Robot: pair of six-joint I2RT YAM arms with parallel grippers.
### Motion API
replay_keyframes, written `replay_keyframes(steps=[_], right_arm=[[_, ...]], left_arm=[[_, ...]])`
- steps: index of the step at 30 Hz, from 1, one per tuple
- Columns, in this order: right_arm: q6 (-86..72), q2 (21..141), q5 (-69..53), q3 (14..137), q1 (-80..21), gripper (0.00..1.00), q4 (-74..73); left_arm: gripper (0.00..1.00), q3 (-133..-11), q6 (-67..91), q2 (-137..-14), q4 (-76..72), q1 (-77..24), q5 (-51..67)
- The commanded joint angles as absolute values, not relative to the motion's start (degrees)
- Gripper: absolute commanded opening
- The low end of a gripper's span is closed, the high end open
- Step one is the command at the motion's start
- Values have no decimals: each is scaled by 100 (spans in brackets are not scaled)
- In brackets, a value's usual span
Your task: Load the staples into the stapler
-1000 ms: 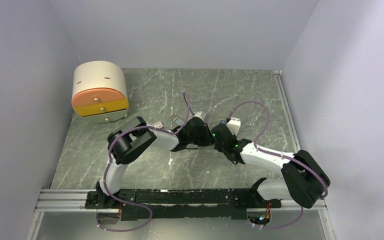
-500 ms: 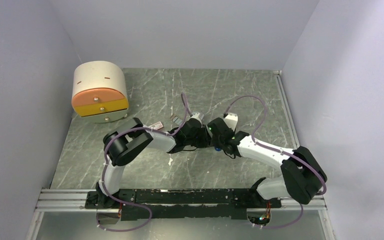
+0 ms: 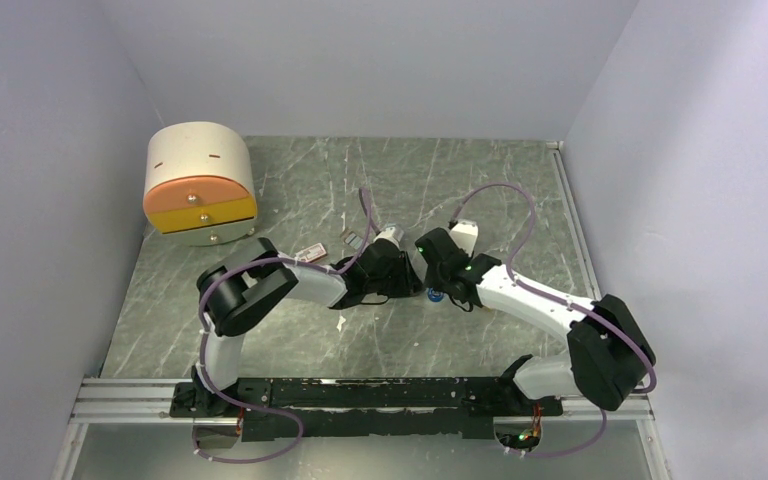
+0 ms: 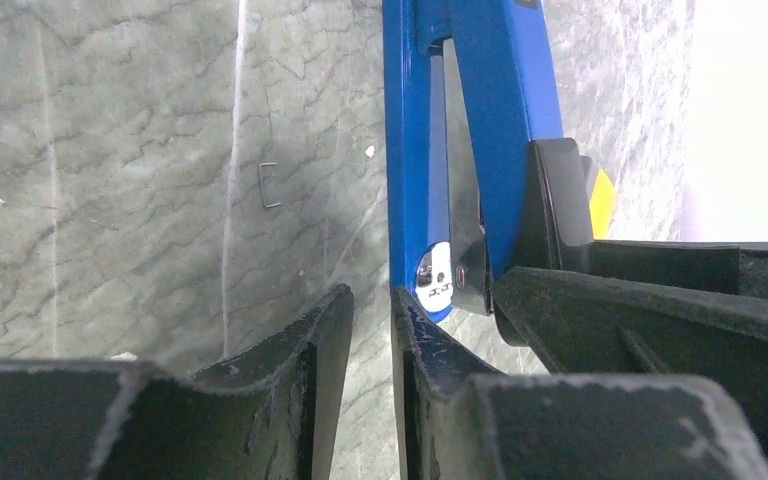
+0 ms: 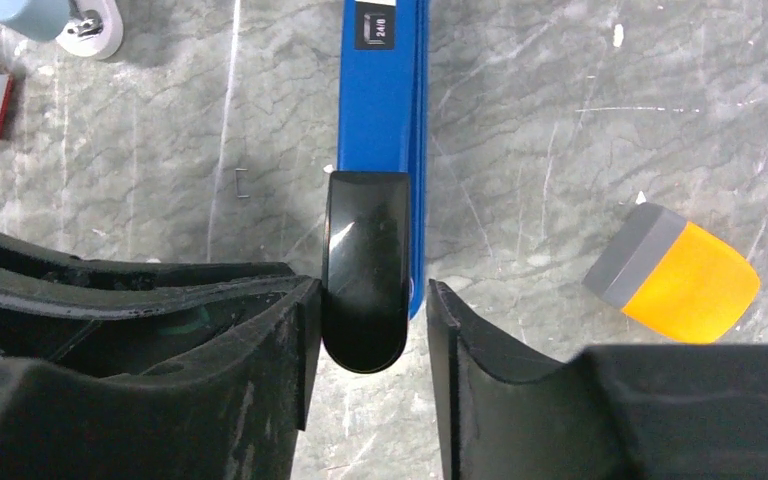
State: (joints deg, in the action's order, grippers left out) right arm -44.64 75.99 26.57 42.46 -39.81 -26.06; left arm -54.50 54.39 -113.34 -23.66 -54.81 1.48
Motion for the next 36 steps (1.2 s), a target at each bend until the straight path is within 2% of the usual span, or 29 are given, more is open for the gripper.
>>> replay_keyframes(steps=[1,4,10,19,23,32,36], right_arm=[[-4572,7708,2689,4262,-3905,42,-2750],[-4602,7800,2490,4104,-3879,33,-2581],[-4608,8182,2270,3841,-3836,24,-2309],[-4522,8346,2291,3795,-3800,23,-2124],[-4339,7933,2483,3838,-3762,30,-1958],[-4018,7878,2707,4291,-3703,60,-2168],[-3955,7542,2780,4426,-3701,65,-2252]], left_arm=[[30,-5081,5073,-11620,-922,-5467,-307],[29,-5050,5071,-11579,-953,-5471,-306],[28,-5011,5044,-11477,-967,-5467,-331],[29,-4969,4999,-11308,-981,-5467,-427],[33,-4842,4957,-11037,-1137,-5470,-551],[38,-4958,4563,-10496,-821,-5470,-958],[39,-5032,4291,-10143,-611,-5471,-1150]])
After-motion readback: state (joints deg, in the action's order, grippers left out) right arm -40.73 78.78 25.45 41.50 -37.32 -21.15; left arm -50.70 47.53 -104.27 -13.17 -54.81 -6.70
